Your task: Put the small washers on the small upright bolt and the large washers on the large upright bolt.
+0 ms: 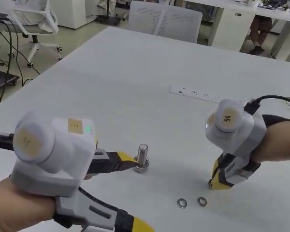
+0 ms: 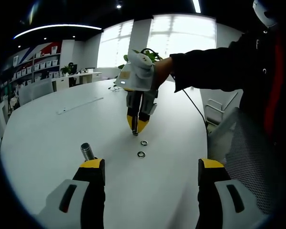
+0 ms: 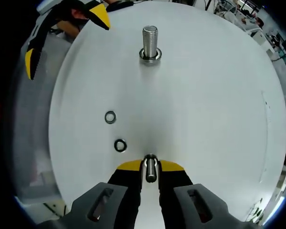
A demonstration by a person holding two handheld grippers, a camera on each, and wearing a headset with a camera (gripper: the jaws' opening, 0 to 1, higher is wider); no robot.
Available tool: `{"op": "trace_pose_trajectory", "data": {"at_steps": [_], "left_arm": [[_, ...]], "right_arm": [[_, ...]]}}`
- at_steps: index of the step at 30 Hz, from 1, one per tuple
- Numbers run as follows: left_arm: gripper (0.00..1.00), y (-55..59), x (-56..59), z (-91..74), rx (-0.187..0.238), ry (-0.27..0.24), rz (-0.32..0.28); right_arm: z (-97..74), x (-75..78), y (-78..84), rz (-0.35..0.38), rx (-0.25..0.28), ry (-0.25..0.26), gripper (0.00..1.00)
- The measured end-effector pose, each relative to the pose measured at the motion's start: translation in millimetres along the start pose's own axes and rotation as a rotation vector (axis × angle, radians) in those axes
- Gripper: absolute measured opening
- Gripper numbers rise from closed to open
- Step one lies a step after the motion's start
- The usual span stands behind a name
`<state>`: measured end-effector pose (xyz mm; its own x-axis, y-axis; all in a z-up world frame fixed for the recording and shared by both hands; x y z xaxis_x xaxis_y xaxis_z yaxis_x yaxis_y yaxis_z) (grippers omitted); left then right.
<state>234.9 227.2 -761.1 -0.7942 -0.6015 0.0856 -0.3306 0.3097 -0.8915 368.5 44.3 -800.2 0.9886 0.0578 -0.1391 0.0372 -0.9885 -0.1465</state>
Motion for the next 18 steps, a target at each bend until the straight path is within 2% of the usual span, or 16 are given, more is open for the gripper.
{"op": "trace_pose_trajectory", "data": {"at_steps": [10,18], "left_arm": [[0.80,-0.4,-0.3,0.1,0.001,0.001,-0.002],[0.80,-0.3,0.2,-0.1,-0.001,0.002,0.001]], "right_arm": [[1.1,0.4,-1.0,0.005,0.003,0.004,0.14],[0.7,0.0,-1.8,0.014,0.014,0.011,0.18]]}}
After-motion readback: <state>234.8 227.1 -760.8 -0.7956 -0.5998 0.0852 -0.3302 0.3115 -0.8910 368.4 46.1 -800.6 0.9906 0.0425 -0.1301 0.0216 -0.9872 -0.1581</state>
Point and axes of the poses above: the centre of the closed fingertips' face, and the gripper's own axes: z roughly forward along the fingers, x roughly to its right, y roughly out of its underside, the point moved 7 cm from there along -z, roughly backward along the fingers, and after that the axes turned 8 degrees about -y, right-handed, at the moved point
